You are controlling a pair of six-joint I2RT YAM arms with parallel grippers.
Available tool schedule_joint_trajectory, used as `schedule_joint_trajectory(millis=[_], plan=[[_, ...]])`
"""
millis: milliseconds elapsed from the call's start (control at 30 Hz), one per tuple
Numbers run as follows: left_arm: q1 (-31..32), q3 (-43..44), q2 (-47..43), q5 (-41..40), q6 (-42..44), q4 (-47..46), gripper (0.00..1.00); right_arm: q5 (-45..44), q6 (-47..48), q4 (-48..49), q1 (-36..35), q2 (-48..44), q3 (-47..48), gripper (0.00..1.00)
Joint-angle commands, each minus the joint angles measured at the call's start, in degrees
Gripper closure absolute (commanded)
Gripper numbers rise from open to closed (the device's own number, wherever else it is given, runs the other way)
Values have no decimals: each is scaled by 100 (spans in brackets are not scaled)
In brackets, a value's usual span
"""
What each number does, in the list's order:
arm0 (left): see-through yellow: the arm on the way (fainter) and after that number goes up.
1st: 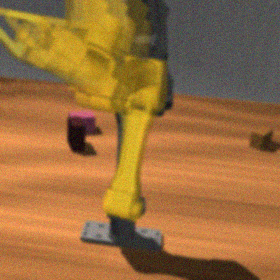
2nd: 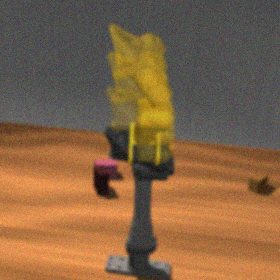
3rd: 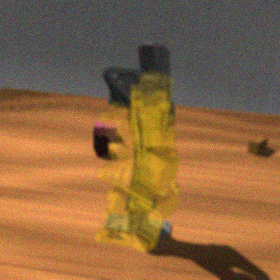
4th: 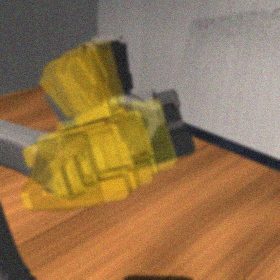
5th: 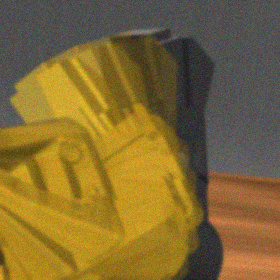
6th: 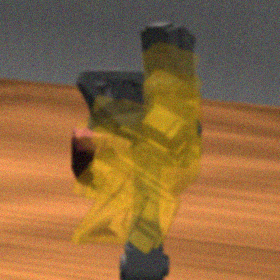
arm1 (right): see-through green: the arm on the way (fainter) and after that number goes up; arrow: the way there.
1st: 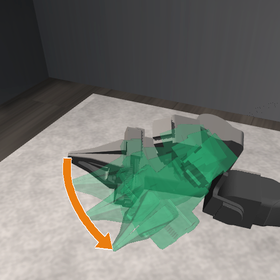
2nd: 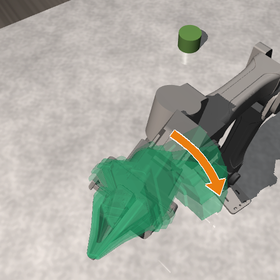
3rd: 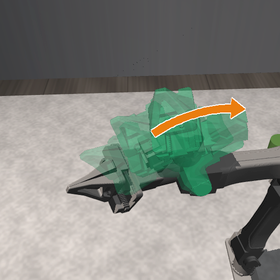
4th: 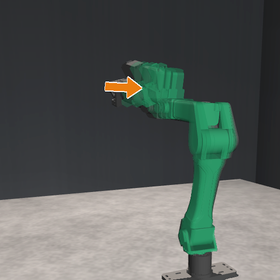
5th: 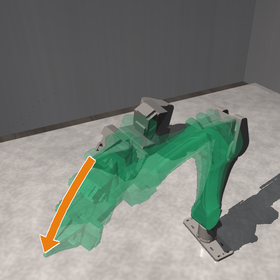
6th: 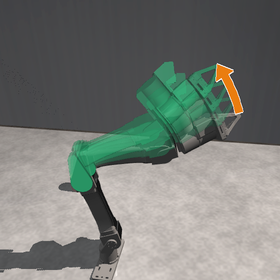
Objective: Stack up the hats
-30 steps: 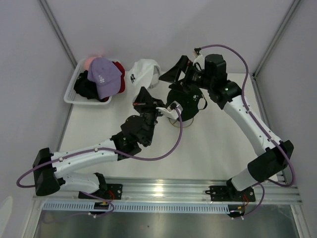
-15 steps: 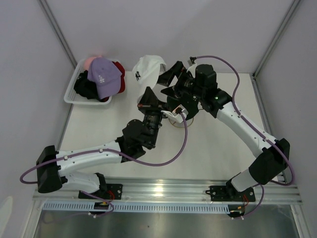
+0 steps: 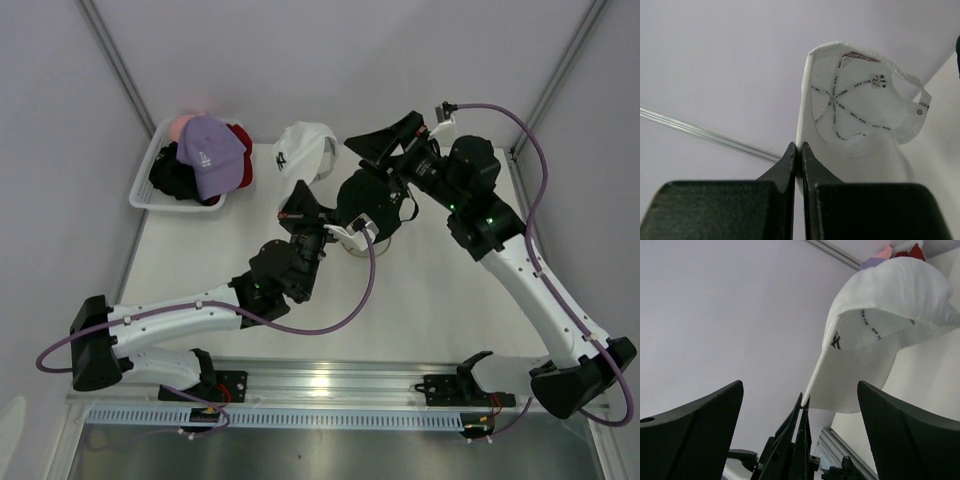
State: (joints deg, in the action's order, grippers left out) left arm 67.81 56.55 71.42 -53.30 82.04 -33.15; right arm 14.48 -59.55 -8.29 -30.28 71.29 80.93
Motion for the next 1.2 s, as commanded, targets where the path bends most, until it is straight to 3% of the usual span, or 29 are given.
schedule_joint_trajectory(millis=[0,300,400,500,533,567,600,633,733,767,833,867,900,933,967,1033,1067,1133,1167], plan=[[65,101,-111,153,-162,-113,99,81,92,241,-57,315,247,1],[224,75,-49,267,-56,-175,99,265,172,-339,-250,1387,1091,8],[250,40,-23,285,-92,-122,99,362,207,-322,-294,1677,1425,14],[259,-4,-23,294,-144,-95,99,406,224,-278,-329,1862,1698,29],[259,-4,-23,294,-144,-104,99,424,233,-269,-329,1897,1751,49],[259,-4,-23,276,-153,-96,99,459,251,-278,-329,1933,1803,60],[259,-4,-31,267,-145,-104,99,477,251,-287,-329,1985,1874,87],[259,5,-49,250,-127,-113,99,512,268,-295,-329,1994,1909,97],[259,22,-128,153,-83,-271,99,643,260,-59,-329,2029,1918,100],[259,101,-137,92,-135,-315,93,687,268,185,-338,2047,1927,100],[250,267,-128,-232,-345,-481,64,801,268,476,-338,2126,1971,100],[259,738,-58,-416,-851,-482,21,837,268,739,-338,2178,2014,100],[259,934,-49,-766,-1239,-82,5,855,347,855,-338,2231,2058,100],[259,1328,-58,-909,-1791,331,0,898,382,1169,-329,2345,2155,100],[259,1784,-127,-1015,-3285,1684,1,907,426,1294,-329,2389,2182,100],[259,2592,-207,-1026,-5336,3734,1,951,549,1871,-294,2442,2147,100],[242,2998,-259,-981,-7122,5085,0,951,602,2110,-285,2434,2042,100],[224,3282,-479,-833,-8644,6026,1,882,707,2733,-259,2399,1875,100],[206,3335,-567,-779,-9940,6361,0,829,734,2902,-241,2355,1744,100]])
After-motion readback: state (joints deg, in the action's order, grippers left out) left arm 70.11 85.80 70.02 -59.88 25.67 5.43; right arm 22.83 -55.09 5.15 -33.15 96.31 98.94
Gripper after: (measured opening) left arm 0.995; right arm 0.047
